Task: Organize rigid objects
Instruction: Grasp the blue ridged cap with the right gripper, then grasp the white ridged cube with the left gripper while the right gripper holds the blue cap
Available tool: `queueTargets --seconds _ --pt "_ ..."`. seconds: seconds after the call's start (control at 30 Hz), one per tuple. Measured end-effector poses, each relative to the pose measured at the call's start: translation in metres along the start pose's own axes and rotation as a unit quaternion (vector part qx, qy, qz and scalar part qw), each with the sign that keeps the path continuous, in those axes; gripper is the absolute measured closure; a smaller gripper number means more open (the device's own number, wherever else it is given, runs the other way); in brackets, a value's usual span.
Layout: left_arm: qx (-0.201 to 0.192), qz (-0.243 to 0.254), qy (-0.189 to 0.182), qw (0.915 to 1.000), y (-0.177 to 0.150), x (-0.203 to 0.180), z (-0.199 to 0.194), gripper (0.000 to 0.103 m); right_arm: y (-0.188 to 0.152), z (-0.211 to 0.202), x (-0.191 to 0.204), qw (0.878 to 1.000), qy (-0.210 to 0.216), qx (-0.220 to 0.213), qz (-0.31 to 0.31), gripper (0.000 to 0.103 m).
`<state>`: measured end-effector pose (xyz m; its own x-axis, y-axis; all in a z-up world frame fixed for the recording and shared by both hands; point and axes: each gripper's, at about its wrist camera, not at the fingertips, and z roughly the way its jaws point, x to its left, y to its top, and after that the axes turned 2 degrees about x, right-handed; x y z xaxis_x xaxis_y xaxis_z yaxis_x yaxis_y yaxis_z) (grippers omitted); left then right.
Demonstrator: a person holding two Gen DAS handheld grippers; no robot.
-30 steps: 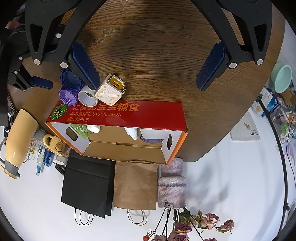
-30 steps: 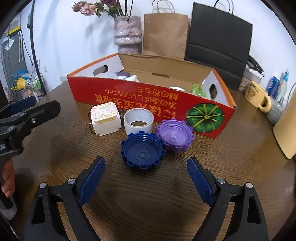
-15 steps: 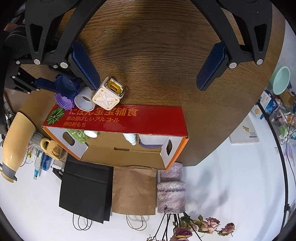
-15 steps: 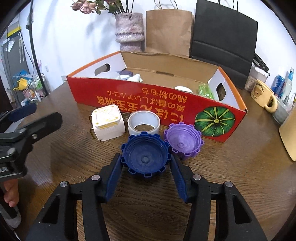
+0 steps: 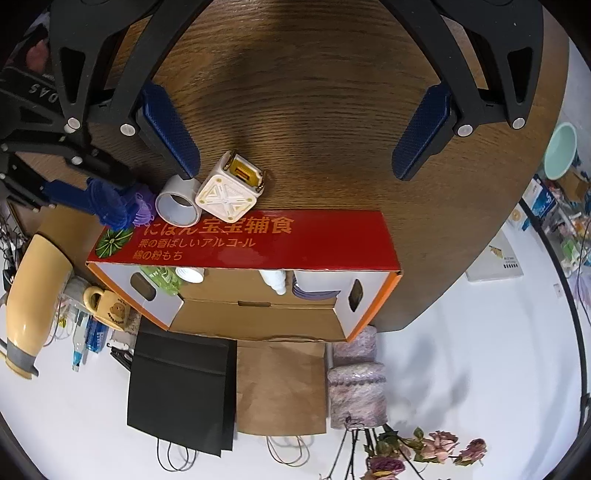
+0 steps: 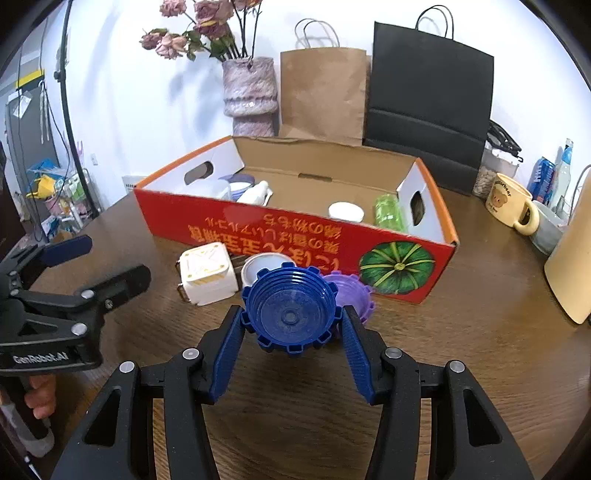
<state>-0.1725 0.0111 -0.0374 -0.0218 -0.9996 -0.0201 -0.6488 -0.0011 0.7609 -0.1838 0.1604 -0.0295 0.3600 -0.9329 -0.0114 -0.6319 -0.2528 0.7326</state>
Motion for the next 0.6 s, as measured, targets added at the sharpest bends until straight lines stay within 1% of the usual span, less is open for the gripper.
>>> queueTargets --seconds 0.37,0.5,0.6 --pt "0.021 0.027 -0.004 0.9994 0.009 -0.021 0.023 0.0 0.001 -0.006 -0.03 1.0 -0.008 -0.018 0.007 0.046" --pt "0.035 0.041 -0.011 0.9985 0.012 -0.029 0.035 0.0 -0.001 -0.008 -0.041 1.0 -0.015 -0.02 0.012 0.046" --pt "0.044 0.042 -0.021 0.9979 0.015 -0.03 0.041 0.0 -0.001 -0.007 -0.05 0.999 -0.023 -0.019 0.016 0.046"
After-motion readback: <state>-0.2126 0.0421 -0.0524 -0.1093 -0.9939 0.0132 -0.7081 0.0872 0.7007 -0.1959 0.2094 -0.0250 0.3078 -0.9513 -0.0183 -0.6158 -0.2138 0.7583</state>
